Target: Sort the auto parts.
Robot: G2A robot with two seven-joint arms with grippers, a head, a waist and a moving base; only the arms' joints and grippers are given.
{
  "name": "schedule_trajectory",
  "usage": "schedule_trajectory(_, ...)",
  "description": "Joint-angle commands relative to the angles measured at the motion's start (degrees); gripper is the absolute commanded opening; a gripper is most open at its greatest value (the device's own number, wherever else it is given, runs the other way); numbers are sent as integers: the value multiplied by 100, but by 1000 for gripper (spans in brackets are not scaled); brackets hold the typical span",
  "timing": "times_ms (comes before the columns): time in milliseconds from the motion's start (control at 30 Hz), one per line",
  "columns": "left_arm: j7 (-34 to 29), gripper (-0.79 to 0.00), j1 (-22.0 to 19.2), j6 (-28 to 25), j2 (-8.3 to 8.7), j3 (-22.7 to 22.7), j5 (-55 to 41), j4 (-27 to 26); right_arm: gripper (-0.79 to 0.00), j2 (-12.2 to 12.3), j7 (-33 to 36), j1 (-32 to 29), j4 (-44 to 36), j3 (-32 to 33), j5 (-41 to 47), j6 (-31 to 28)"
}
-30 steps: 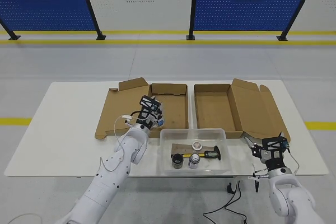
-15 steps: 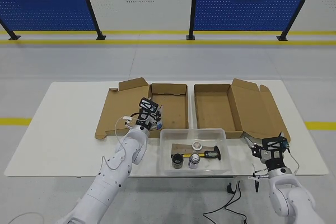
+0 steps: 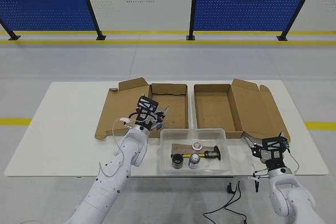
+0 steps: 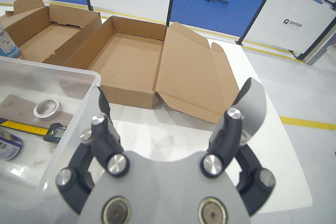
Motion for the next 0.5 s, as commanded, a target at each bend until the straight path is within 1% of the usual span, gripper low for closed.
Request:
schedule_trajectory(0,-134,0,188,-135,30,-96,-28,-359,0,0,0,0,0,0,0,0)
schedule_trajectory(67,-317,0,394,-430,69,-178,-68,-757,0,0,0,0,0,0,0,0)
schedule_trajectory(167,-738,0,740,-1135,153,-301,-64,-1397,0,0,0,0,0,0,0,0)
schedule_trajectory(233,-1128,0,943,-1569,207,-397,-68,-1799,0,0,0,0,0,0,0,0)
schedule_trajectory(300,-1602,0,1125,-2006,244,-450,-285,-2117,0,0,0,0,0,0,0,0)
schedule_trajectory(367,-2106,0,1219,-2393,272,-473,-488,-2407,0,0,0,0,0,0,0,0)
schedule_trajectory(467,-2973,0,1253,-2885,297,-463,-994,-2684,0,0,0,0,0,0,0,0)
